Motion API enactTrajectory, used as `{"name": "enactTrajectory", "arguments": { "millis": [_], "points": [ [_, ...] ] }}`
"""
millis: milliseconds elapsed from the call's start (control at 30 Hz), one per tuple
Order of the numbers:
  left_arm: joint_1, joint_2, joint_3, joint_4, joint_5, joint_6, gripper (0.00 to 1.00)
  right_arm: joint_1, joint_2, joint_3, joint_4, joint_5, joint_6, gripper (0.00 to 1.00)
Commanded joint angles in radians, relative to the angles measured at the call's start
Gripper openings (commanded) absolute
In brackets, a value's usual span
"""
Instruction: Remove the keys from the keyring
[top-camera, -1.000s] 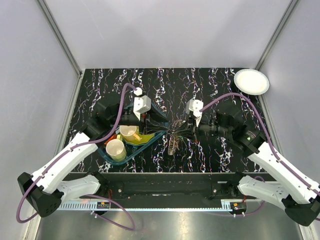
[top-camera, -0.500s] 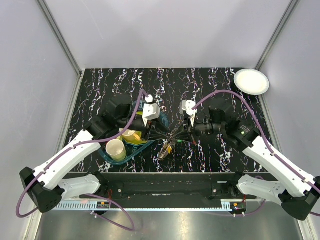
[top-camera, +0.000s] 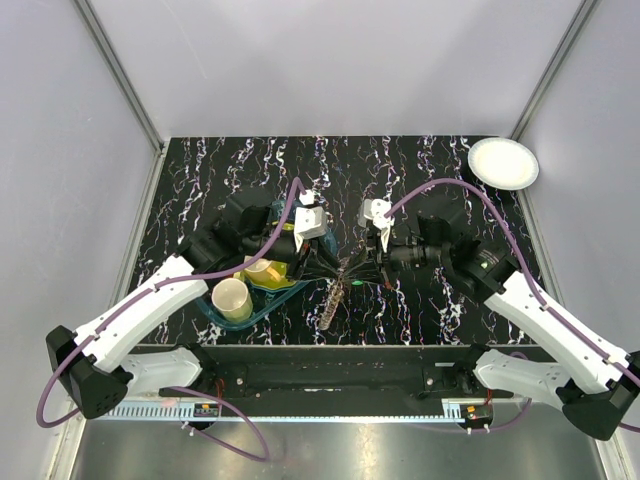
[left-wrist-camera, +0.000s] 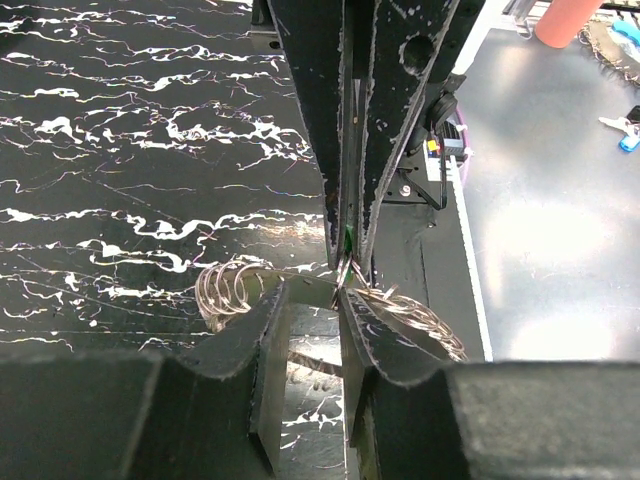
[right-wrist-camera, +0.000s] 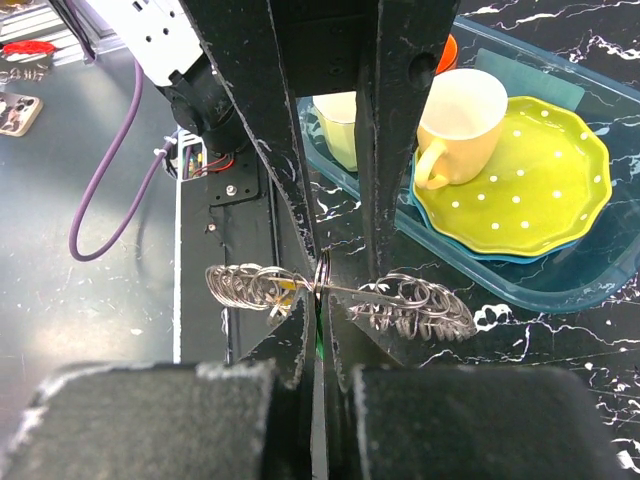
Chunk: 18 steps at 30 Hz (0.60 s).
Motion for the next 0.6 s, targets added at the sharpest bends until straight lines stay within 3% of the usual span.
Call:
{"name": "enactTrajectory", "arguments": {
  "millis": [0,333,433,567],
  "points": [
    [-0.006,0.000,0.039,0.044,-0.011,0.014,0.27,-0.005,0.006,0.017,0.094,-0.061,0.024,0.00],
    [-0.009,0.003,0.028,0.076,0.055,-0.016,0.25,-0.005,0.016,0.016,0.094,-0.059,0.025,0.00],
    [-0.014,0.003,0.007,0.103,0.055,-0.038,0.03,-0.003,0.021,0.017,0.094,-0.048,0.032,0.00],
    [-0.015,-0.004,-0.016,0.163,0.001,-0.108,0.00,-0.003,0.021,0.017,0.100,-0.002,0.058,0.00]
  ]
}}
